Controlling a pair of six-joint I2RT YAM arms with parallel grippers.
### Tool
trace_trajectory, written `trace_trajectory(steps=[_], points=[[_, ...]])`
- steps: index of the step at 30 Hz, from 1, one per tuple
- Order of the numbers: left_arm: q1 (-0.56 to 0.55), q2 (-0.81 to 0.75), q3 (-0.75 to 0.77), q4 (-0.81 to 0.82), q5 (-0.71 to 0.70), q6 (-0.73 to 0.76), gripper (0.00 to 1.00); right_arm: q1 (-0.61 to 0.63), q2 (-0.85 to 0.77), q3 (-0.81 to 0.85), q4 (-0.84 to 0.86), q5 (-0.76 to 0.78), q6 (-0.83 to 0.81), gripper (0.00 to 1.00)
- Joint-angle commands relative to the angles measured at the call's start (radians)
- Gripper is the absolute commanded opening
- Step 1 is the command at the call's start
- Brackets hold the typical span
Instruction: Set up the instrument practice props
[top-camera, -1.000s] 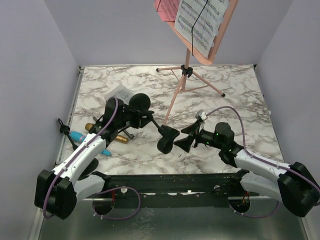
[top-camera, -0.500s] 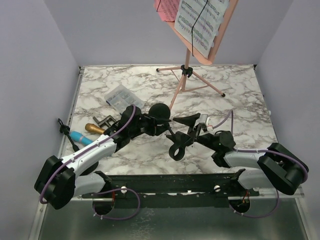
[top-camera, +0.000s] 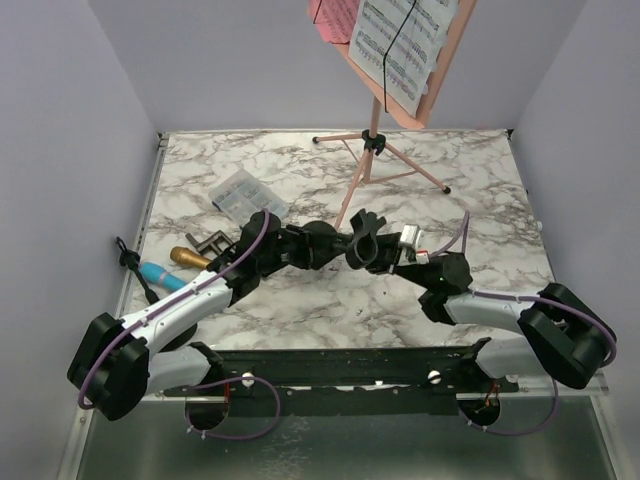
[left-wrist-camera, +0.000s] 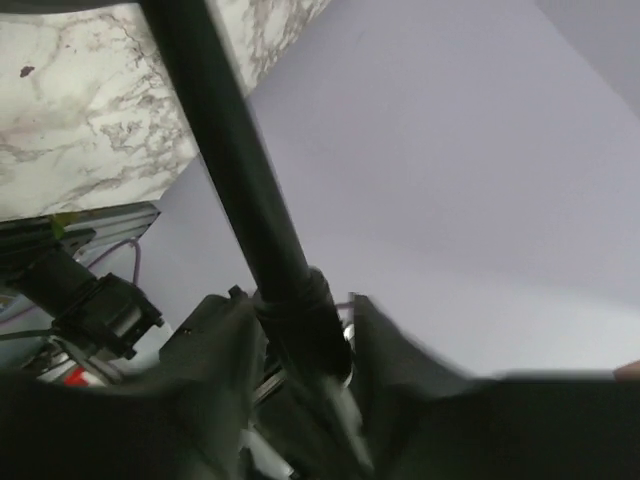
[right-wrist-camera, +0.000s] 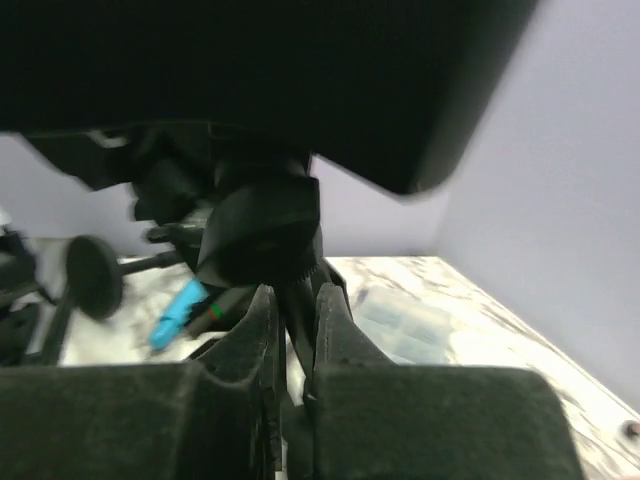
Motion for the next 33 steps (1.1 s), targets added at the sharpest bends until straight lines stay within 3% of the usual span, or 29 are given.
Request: trace_trajectory(steps=[1, 2, 3, 7, 13, 17, 18, 23, 25, 30, 33], points=[[-0.022, -0.048, -0.02, -0.011, -0.042, -0.048, 0.74, 0.011, -0.033, 0.028, -0.024, 0.077, 0.046, 0.0], [-0.021, -0.061, -0.021, -0.031, -0.057, -0.016, 0.96, 0.011, -0.047, 0.013, -0.043, 0.107, 0.033, 0.0], [-0.021, -0.081, -0.021, -0.067, -0.072, 0.014, 0.99, 0.011, -0.063, 0.002, -0.077, 0.153, 0.029, 0.0], [-0.018, -0.187, 0.005, -0.296, -0.212, 0.241, 0.99, 0.011, -0.164, -0.012, -0.323, 0.327, -0.022, 0.0], [0.03, -0.383, 0.031, -0.606, -0.576, 0.649, 0.99, 0.006, -0.319, -0.061, -0.566, 0.497, -0.136, 0.0], [0.179, -0.386, 0.112, -0.831, -0.699, 0.822, 0.99, -0.058, -0.343, -0.083, -0.595, 0.518, -0.159, 0.0], [0.371, -0.347, 0.172, -0.902, -0.679, 0.976, 0.99, -0.116, -0.331, -0.064, -0.642, 0.506, -0.156, 0.0], [0.679, -0.145, 0.222, -0.93, -0.486, 1.052, 0.99, -0.169, -0.316, -0.056, -0.654, 0.505, -0.144, 0.0], [0.762, -0.084, 0.218, -0.931, -0.475, 1.023, 0.99, -0.172, -0.316, -0.048, -0.667, 0.516, -0.143, 0.0], [0.89, 0.006, 0.16, -0.841, -0.477, 0.917, 0.97, -0.176, -0.331, -0.059, -0.653, 0.509, -0.15, 0.0], [0.93, 0.041, 0.099, -0.743, -0.461, 0.86, 0.9, -0.176, -0.331, -0.062, -0.654, 0.468, -0.156, 0.0]])
